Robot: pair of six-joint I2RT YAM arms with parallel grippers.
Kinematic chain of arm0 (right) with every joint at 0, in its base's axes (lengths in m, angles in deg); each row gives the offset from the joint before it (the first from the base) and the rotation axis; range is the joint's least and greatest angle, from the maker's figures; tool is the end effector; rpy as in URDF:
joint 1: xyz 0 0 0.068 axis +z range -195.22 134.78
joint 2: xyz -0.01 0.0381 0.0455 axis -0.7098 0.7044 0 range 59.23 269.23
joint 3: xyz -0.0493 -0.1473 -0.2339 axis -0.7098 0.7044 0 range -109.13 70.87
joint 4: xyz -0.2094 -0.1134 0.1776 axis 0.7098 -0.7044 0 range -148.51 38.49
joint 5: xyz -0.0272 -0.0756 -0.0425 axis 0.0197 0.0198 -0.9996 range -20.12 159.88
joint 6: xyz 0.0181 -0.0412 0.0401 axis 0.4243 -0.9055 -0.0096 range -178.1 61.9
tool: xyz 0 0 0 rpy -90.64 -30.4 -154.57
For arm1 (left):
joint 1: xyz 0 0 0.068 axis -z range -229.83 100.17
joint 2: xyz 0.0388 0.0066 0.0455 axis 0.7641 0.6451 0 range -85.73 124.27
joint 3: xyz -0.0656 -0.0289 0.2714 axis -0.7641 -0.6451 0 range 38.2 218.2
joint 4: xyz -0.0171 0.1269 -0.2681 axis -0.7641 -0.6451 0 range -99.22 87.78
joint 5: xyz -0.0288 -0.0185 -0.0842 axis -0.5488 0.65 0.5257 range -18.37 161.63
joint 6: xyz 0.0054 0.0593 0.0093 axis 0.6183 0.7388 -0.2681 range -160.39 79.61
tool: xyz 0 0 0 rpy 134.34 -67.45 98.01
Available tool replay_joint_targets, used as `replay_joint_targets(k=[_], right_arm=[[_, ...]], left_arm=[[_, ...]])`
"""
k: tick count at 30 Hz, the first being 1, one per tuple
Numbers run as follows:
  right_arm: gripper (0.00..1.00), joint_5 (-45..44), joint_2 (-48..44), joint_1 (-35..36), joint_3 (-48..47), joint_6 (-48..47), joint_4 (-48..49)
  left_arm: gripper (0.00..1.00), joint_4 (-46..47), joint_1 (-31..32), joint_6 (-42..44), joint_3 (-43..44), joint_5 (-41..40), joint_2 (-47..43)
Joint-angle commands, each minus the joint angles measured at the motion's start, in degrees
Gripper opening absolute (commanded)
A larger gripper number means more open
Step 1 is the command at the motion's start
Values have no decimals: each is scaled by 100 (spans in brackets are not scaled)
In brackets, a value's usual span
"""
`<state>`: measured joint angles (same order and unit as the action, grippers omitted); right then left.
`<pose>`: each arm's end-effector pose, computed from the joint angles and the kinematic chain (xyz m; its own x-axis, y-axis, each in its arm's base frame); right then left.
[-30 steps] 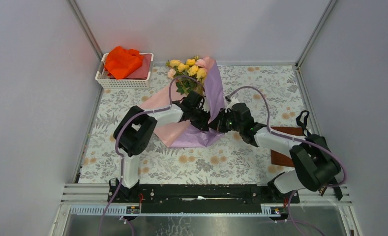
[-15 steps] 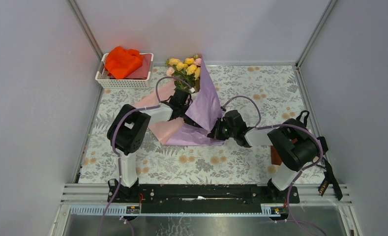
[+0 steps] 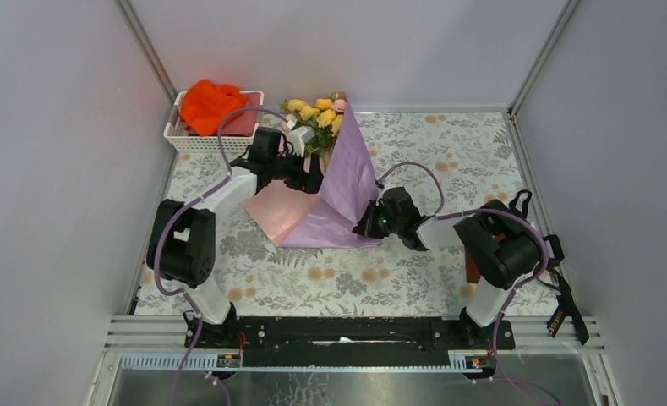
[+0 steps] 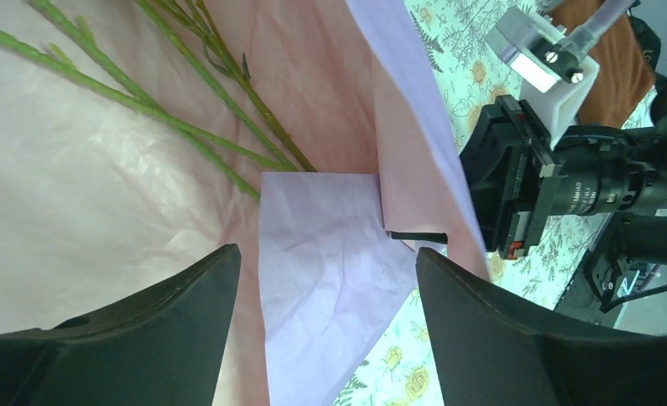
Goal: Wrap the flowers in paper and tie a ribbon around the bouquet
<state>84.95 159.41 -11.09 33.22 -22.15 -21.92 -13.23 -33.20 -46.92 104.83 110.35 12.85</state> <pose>0.2832 0.2059 0.0946 -0.7885 0.1503 -0.5964 -0.3205 0.7271 0.6071 0.3867 -0.1446 0.2098 -0.7241 0.1236 -0.6785 0.5833 0.6348 -0.5068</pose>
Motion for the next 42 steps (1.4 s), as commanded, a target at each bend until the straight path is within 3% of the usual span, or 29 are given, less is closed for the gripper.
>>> replay_joint_targets(k=[1, 9, 24, 31, 37, 39, 42], right_arm=[[0, -488, 190, 32, -5, -393, -657], [0, -482, 194, 32, -58, -484, -760], [0, -501, 75, 32, -85, -597, -866], [0, -535, 54, 32, -68, -654, -902], [0, -532, 67, 31, -101, -677, -953], [0, -538, 56, 32, -107, -683, -984], [0, -558, 9, 31, -111, -701, -1033]], left_arm=[[84, -291, -134, 110, 49, 283, -406], [98, -151, -344, -708, 14, 865, -884], [99, -346, -124, -442, 104, -430, 74], [99, -354, -228, -255, 222, -476, 596], [99, -429, -194, -301, 673, 395, 1192], [92, -262, -142, -329, 629, 728, 1036], [61, 61, -107, -321, 406, 1000, 645]])
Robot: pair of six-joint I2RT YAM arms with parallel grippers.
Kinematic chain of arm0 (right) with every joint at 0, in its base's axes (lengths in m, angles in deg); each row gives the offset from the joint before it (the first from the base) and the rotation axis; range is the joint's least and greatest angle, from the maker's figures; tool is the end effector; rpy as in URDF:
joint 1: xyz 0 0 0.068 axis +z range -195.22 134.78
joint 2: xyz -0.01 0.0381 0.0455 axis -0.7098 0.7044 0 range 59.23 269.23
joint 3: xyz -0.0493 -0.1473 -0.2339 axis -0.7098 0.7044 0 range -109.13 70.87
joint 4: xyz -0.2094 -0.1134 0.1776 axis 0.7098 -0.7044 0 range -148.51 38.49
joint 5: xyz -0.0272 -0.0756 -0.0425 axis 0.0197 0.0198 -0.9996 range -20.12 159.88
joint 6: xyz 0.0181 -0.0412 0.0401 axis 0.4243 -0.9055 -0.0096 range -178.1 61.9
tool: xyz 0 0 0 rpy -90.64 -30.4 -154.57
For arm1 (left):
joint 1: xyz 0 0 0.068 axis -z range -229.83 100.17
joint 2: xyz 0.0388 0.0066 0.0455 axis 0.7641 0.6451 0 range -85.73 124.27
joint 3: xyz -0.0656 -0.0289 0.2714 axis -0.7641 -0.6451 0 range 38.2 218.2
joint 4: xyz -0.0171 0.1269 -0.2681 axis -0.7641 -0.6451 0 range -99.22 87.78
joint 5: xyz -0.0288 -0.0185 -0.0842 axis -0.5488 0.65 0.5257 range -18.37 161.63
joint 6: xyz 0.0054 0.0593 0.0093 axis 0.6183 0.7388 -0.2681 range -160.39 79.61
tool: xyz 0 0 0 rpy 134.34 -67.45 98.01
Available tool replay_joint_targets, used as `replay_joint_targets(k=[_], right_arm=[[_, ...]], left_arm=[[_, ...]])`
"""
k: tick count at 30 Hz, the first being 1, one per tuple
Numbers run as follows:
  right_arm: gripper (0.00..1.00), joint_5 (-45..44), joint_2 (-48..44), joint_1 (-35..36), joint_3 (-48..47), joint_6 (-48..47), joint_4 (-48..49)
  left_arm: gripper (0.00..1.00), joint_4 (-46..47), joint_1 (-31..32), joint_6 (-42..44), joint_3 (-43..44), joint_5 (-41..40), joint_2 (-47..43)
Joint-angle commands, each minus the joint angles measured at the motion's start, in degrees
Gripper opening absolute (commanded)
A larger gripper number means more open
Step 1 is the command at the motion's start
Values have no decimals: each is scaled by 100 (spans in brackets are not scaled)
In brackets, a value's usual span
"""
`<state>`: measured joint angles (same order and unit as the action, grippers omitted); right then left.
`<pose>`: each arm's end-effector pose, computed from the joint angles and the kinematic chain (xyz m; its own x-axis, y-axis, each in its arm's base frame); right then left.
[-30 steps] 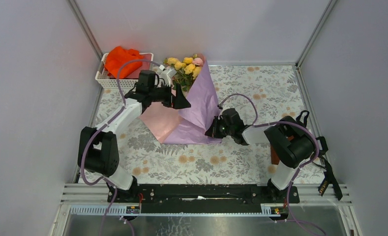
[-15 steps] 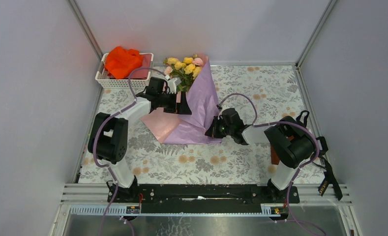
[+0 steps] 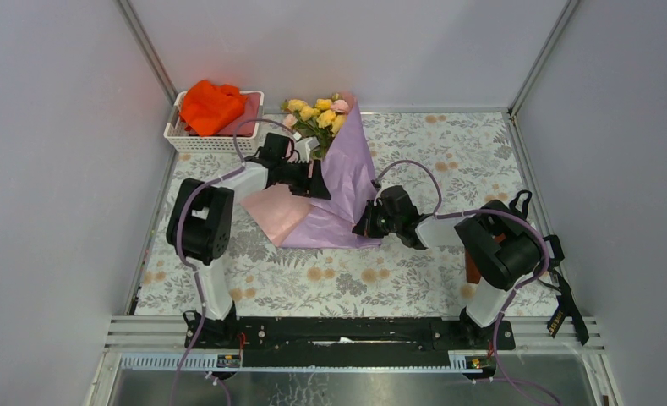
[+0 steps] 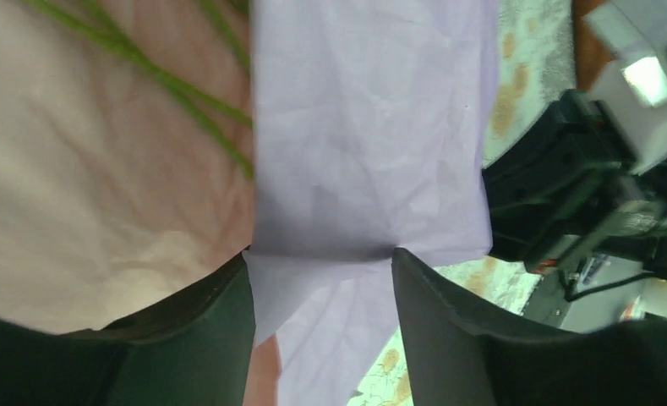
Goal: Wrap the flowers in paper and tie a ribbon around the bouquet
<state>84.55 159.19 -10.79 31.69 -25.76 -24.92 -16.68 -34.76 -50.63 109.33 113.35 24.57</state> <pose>0.2858 0.2096 0.0983 -0.7767 0.0950 -0.6227 -0.3601 0.7441 0.5627 0.4125 -0.1418 0.1503 -0.8674 0.0961 -0.4882 0.4276 0.6455 -0.6328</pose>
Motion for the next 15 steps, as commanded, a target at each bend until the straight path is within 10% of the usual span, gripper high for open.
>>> replay_joint_targets(k=[1, 6, 15], right_arm=[[0, -534, 18, -1, 27, -367, -759], [0, -555, -65, 2, -116, -539, -1016], [10, -164, -508, -5, -276, -1230, -1660]], left_arm=[[50, 405, 49, 86, -80, 765, -638], [0, -597, 41, 744, 215, 1055, -760], [0, -1728, -345, 1639, 930, -960, -362]])
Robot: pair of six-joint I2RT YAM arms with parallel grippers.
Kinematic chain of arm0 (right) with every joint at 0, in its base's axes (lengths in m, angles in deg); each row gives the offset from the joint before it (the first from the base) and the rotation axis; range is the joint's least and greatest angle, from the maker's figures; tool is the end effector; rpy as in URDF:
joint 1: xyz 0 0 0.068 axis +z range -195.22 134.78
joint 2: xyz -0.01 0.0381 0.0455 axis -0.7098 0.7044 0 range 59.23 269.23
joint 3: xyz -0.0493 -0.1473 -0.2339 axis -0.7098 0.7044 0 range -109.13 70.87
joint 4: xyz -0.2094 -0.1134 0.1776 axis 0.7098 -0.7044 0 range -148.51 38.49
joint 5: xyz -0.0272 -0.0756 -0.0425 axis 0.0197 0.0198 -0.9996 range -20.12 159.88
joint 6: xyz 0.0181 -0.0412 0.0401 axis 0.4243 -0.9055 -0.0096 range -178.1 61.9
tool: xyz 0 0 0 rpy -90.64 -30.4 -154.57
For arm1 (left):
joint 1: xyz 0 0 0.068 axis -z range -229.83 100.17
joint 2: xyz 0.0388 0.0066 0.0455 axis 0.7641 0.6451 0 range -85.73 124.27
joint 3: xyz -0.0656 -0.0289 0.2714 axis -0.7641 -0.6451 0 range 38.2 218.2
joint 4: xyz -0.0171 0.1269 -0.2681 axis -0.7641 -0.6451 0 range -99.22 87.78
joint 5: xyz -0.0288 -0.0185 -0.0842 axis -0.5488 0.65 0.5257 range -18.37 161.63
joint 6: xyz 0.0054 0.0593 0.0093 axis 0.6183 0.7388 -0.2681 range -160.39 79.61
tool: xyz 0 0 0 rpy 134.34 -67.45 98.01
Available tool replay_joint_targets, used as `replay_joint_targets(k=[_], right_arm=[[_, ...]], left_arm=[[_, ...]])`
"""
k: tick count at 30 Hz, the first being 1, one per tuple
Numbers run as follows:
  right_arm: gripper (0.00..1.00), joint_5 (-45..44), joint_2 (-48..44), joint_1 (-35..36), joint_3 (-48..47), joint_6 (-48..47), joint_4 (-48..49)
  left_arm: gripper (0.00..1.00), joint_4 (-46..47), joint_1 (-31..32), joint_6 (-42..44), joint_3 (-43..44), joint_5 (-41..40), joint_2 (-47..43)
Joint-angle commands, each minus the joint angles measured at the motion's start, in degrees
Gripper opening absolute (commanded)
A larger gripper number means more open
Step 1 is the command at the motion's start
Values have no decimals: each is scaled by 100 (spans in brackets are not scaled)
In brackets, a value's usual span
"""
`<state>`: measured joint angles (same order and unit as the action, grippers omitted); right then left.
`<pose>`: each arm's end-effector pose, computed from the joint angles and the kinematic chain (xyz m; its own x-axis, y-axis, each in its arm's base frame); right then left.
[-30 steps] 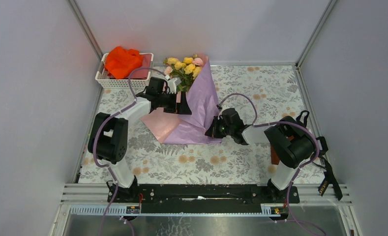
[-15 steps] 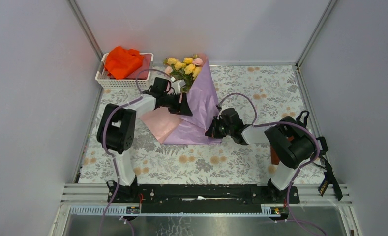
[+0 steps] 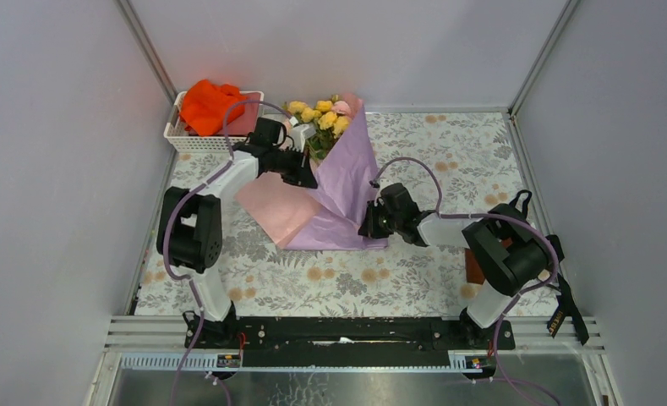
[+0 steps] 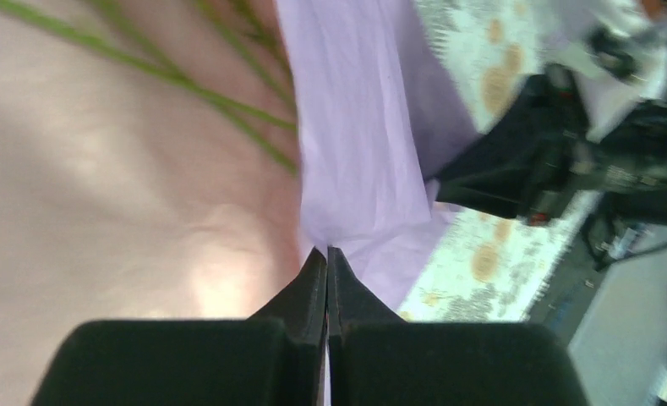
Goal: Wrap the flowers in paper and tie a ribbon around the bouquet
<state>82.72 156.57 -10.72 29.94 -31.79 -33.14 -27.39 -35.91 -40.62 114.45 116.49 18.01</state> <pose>0.2858 0.2085 0.1087 -0.7640 -0.0007 -0.6452 -0.3992 0.7861 0.4718 0.4071 -0.1333 0.2166 -0.7741 0.1889 -0.6042 0.5826 0.5859 -0.5633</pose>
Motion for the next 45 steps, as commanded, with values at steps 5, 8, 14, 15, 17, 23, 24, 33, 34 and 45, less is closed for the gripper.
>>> replay_joint_targets(k=[5, 8, 14, 15, 17, 23, 24, 33, 34, 45], right_arm=[[45, 741, -602, -14, -348, -1215, -1559], [48, 690, -724, -61, -469, -1439, -2014], [49, 593, -1028, -162, -686, -1738, -2516], [49, 606, -1103, -189, -715, -1736, -2539], [48, 616, -1154, -231, -774, -1646, -2471], [39, 688, -750, -219, -1150, -1168, -1719], [36, 806, -603, -217, -1191, -1058, -1492], [21, 947, 570, -226, -842, -746, -1062], [21, 934, 536, -231, -647, -702, -1026], [19, 2405, 358, -580, -1359, -742, -1202]], left_arm=[[0, -731, -262, 1204, 633, -3275, 915], [0, -671, -266, 1220, 571, -3536, 1223], [0, -459, -299, 970, 425, -3339, 1439], [0, -415, -309, 924, 401, -3277, 1420], [0, -357, -319, 869, 351, -3148, 1370], [0, -373, -311, 920, 241, -3032, 1113], [0, -382, -310, 950, 231, -3009, 1016], [0, -449, -310, 1314, 199, -3983, 918], [0, -385, -310, 1357, 164, -4194, 979], [0, -313, 28, 1564, 67, -4719, 1315]])
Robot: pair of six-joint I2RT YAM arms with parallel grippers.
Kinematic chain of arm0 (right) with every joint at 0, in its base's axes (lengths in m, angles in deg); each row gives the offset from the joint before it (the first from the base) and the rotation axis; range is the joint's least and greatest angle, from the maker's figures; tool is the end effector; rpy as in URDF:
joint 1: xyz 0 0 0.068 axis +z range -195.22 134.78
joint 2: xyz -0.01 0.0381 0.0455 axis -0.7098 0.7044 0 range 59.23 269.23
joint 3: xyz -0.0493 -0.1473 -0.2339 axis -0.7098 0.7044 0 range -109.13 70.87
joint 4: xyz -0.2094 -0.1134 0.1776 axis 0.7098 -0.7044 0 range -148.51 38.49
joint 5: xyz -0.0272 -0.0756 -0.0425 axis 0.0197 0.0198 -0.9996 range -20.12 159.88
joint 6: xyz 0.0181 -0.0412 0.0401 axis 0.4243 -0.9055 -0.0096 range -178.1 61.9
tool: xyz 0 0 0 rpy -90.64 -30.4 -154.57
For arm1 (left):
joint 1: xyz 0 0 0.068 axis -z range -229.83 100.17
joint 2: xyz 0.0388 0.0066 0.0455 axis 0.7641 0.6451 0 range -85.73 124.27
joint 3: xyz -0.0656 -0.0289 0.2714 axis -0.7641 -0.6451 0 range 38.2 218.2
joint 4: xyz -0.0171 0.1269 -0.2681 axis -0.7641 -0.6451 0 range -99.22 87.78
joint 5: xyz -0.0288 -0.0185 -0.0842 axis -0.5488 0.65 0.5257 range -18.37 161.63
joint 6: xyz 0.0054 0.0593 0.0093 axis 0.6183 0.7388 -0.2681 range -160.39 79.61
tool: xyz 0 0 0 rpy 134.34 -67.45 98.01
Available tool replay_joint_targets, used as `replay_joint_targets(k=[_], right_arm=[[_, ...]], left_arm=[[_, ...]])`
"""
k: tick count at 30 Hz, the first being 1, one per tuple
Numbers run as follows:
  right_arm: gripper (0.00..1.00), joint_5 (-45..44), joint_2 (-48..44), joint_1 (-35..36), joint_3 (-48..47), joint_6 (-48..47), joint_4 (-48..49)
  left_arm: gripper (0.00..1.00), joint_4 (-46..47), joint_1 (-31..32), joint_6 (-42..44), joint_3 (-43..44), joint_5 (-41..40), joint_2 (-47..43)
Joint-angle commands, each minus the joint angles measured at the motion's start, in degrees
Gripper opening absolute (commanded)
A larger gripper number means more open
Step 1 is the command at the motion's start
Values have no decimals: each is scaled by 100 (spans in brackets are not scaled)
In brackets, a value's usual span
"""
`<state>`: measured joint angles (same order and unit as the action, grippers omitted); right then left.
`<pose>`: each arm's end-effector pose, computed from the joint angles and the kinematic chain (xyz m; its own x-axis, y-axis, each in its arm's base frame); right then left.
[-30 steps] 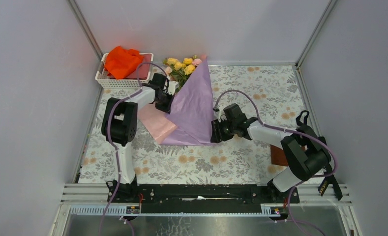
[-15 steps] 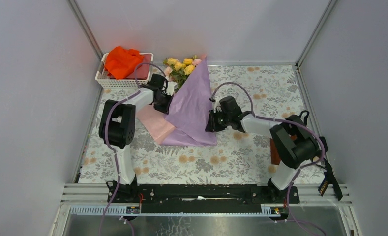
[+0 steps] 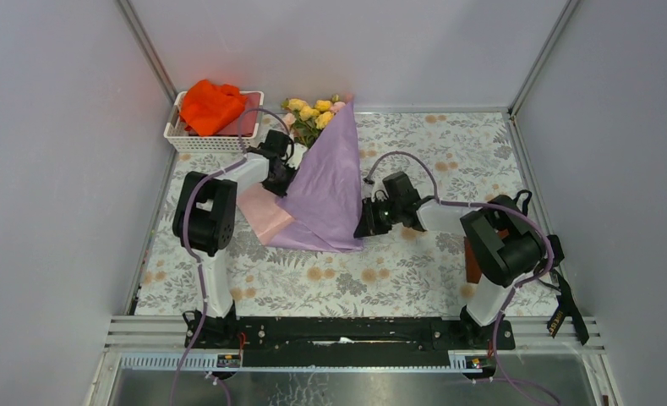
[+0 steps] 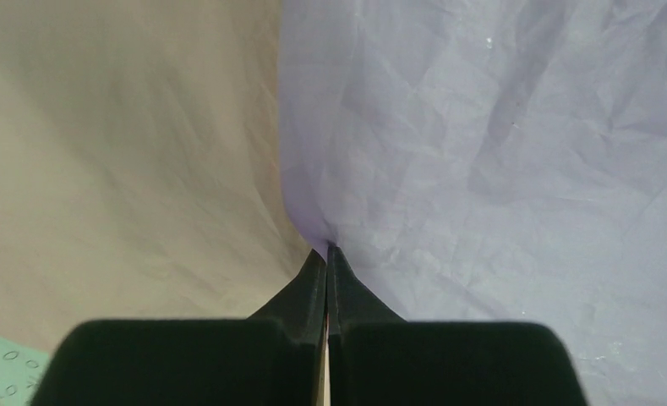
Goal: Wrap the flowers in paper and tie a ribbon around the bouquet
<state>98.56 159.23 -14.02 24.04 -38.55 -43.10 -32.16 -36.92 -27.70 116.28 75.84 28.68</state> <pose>0.3011 0.2074 0.1116 -0.8172 -0.1517 -0.5560 -0.5014 0.6629 0.5561 0.4316 -0.1023 0.1337 -0.8153 0.4116 -0.4073 0.4414 0.8970 0.0228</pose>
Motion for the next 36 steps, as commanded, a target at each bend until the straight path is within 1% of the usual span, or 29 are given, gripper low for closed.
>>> replay_joint_targets(k=[1, 3, 4, 7, 10, 13, 17, 21, 24, 25, 27, 30, 31, 32, 34, 36], right_arm=[[19, 872, 240, -281, -1042, -123, -257], [19, 933, 599, -343, -1598, -250, -324], [19, 997, 843, -394, -1850, -165, -266], [15, 1373, 1678, -714, -2495, 412, 59], [12, 1445, 2490, -980, -3302, 771, 109], [11, 1287, 3111, -1198, -4366, 979, 57], [11, 807, 3690, -1432, -5371, 1338, 126], [12, 261, 4109, -1674, -5916, 1731, 218], [17, 191, 4225, -1789, -6215, 1699, -116], [21, 209, 4114, -1792, -6185, 1528, -237], [35, 348, 3730, -1776, -5797, 1225, -294], [54, 586, 3001, -1727, -4782, 898, -271], [58, 658, 2759, -1693, -4424, 821, -245], [59, 724, 2499, -1651, -4025, 721, -229], [59, 737, 2014, -1522, -3315, 540, -247], [55, 470, 1466, -1315, -2645, 361, -281]], left_arm=[[0, 163, 176, 297, -114, -687, 253], [0, 157, 216, 317, -118, -709, 269], [0, 150, 220, 317, -120, -710, 274], [0, 133, 221, 348, -103, -742, 304], [0, 114, 221, 385, -79, -754, 307], [0, 74, 221, 433, -47, -732, 316], [0, 48, 221, 522, -35, -714, 327], [0, 40, 221, 552, -6, -680, 368], [0, 40, 221, 542, 22, -670, 386], [0, 40, 219, 537, 22, -661, 390], [0, 41, 221, 535, 11, -649, 387], [0, 40, 223, 522, 23, -645, 398], [0, 40, 221, 511, 29, -637, 393], [0, 40, 221, 498, 32, -640, 390], [0, 38, 229, 477, 26, -624, 376], [0, 19, 234, 459, 33, -602, 364]])
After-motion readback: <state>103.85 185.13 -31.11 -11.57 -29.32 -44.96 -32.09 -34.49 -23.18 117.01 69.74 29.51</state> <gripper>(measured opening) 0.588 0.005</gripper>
